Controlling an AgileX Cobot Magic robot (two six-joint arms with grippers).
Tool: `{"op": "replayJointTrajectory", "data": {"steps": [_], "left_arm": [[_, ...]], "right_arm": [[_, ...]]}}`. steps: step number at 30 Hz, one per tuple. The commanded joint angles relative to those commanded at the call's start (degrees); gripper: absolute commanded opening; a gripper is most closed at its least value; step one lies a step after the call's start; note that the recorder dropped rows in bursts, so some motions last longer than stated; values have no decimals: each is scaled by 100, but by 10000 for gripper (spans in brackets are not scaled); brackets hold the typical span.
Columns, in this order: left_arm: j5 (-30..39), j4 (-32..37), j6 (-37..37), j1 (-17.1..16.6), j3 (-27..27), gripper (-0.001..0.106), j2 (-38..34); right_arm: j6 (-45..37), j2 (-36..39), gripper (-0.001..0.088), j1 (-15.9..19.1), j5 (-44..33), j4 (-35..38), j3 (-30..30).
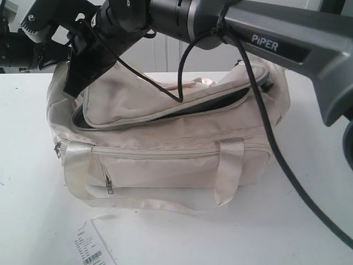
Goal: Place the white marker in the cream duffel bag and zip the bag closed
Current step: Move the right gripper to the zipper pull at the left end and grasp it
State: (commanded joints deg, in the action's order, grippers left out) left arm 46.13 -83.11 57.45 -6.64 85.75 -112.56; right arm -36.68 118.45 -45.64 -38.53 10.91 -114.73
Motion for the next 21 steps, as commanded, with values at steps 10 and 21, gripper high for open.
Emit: {"op": "replayJointTrajectory", "data": {"steps": [10,21], "left_arm": [[-8,-13,0,0,0,3,0],[-22,-25,0,0,0,3,0]], "right_arm": [[0,-71,0,0,-148,146,0],[0,-121,0,0,-412,259,0]]}}
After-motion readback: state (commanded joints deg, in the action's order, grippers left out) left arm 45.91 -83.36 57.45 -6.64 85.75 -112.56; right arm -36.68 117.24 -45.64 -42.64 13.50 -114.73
